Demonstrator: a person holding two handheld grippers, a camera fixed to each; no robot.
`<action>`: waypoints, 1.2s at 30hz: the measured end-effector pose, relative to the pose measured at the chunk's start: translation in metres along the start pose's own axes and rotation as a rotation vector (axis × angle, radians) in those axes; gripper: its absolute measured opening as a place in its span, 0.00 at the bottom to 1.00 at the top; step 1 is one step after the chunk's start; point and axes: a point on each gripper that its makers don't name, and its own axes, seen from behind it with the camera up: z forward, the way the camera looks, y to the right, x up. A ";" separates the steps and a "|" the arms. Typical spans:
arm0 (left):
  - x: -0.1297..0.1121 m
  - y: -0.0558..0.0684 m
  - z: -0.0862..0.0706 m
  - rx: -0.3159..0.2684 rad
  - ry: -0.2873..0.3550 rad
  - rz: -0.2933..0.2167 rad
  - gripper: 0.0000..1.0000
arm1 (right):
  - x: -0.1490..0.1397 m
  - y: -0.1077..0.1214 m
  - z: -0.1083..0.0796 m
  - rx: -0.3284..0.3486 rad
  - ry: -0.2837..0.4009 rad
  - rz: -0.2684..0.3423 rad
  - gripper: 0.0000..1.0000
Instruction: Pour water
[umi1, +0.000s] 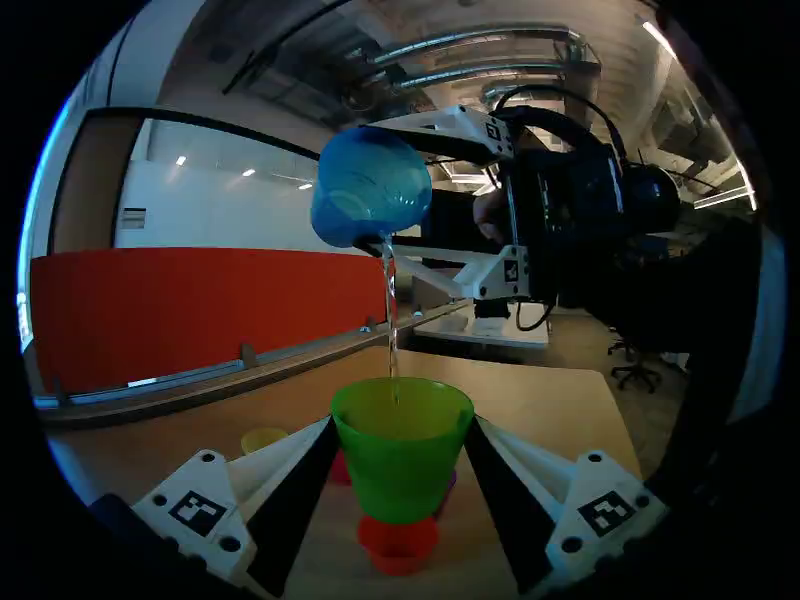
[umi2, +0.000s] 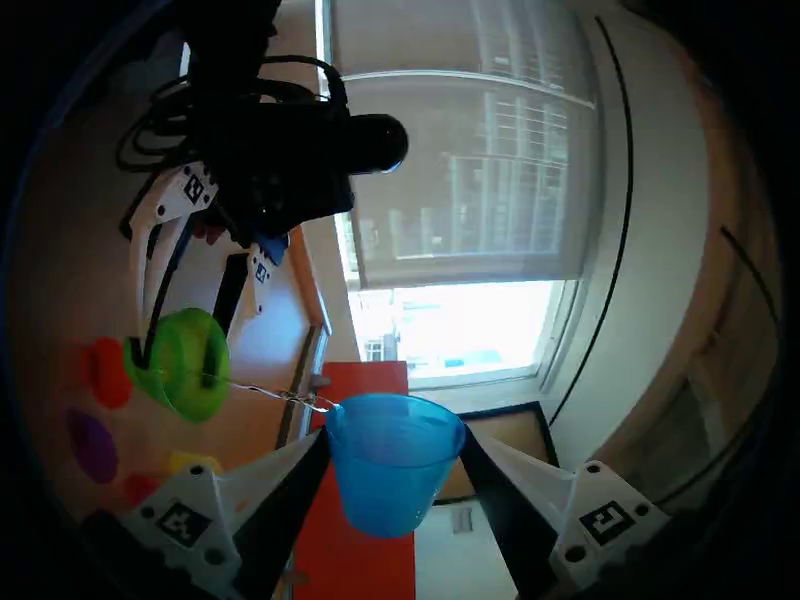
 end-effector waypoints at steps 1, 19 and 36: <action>0.000 0.000 0.000 0.001 0.000 -0.001 0.86 | 0.000 0.000 0.000 0.000 -0.001 -0.004 0.93; 0.000 0.000 0.003 -0.001 0.010 -0.011 0.86 | 0.008 0.005 0.002 -0.009 -0.005 -0.073 0.93; 0.001 -0.003 0.003 0.006 0.012 -0.014 0.86 | 0.001 0.009 0.002 -0.020 -0.008 -0.126 0.93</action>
